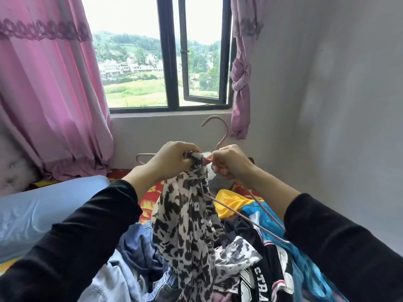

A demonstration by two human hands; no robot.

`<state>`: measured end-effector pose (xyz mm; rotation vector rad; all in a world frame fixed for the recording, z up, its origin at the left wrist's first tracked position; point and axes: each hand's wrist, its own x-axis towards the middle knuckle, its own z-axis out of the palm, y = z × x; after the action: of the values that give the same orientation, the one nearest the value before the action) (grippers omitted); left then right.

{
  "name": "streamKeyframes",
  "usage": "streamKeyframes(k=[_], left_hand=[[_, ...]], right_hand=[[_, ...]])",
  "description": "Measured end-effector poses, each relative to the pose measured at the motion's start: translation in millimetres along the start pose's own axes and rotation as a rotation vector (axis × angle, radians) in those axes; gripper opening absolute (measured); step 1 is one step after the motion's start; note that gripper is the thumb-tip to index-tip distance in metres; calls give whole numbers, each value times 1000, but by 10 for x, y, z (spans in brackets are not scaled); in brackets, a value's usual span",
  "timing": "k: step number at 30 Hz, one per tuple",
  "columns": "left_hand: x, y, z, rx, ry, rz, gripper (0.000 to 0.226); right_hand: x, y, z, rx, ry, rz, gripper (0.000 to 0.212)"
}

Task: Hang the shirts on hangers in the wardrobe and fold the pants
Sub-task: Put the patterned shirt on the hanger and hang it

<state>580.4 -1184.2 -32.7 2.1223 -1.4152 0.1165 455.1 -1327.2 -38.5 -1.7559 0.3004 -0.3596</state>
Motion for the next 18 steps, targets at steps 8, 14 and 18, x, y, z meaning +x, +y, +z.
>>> streamKeyframes(k=[8, 14, 18], left_hand=[[-113, -71, -137, -319, 24, -41, 33], [-187, 9, -233, -441, 93, -9, 32], [-234, 22, -310, -509, 127, -32, 31]], right_hand=[[-43, 229, -253, -416, -294, 205, 19], [-8, 714, 259, -860, -401, 83, 42], [-10, 991, 485, -760, -371, 52, 36]])
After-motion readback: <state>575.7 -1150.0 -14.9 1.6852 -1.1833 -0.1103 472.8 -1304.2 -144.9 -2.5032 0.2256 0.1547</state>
